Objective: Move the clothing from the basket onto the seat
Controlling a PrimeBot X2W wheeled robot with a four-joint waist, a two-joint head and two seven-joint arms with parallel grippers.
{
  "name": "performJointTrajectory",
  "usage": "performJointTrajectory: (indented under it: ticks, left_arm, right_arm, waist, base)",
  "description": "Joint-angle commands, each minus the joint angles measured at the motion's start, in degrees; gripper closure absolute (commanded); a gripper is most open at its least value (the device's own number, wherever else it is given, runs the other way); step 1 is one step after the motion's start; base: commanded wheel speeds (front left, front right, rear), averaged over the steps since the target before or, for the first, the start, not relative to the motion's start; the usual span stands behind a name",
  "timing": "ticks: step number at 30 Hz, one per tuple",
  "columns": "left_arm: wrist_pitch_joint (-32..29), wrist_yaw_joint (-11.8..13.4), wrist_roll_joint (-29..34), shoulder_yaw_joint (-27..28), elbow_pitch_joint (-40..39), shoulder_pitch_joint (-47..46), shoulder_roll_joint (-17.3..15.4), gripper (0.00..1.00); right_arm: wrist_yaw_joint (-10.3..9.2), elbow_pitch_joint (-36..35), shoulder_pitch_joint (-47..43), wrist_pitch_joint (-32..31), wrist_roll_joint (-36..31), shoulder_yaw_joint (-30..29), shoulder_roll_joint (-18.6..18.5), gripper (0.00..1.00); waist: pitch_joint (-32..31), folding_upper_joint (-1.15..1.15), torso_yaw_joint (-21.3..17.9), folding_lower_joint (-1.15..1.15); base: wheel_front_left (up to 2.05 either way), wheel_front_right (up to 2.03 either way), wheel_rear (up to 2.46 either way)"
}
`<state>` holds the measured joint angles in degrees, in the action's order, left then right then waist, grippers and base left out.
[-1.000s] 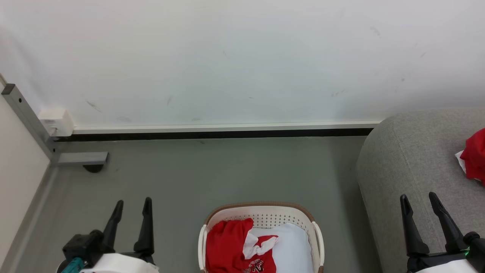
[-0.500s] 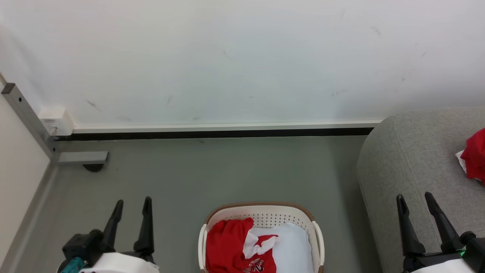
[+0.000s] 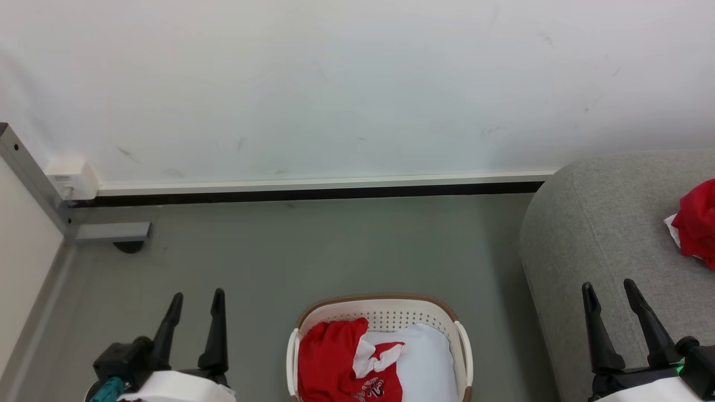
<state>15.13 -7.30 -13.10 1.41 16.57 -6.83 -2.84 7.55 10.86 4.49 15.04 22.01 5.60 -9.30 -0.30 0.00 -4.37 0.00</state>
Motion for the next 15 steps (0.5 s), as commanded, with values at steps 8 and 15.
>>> performJointTrajectory:
  ticks: [8,15]
  left_arm:
    - [0.0,-0.2,1.0,-0.9,0.6,-1.1,-0.1,0.0]
    - [0.0,-0.2,0.5,-4.7,1.3,-4.7,-2.0,0.0]
  right_arm:
    - [-0.13,-0.3,1.1,0.2,0.3,0.3,0.0,0.0]
    - [-0.13,-1.7,2.6,0.2,-0.2,-0.2,0.7,0.0]
  waist:
    - [0.8,0.0,-1.4,0.0]
    - [5.4,0.0,-3.8,0.0]
  base:
    - [0.0,0.0,0.0]
    - [0.0,0.0,0.0]
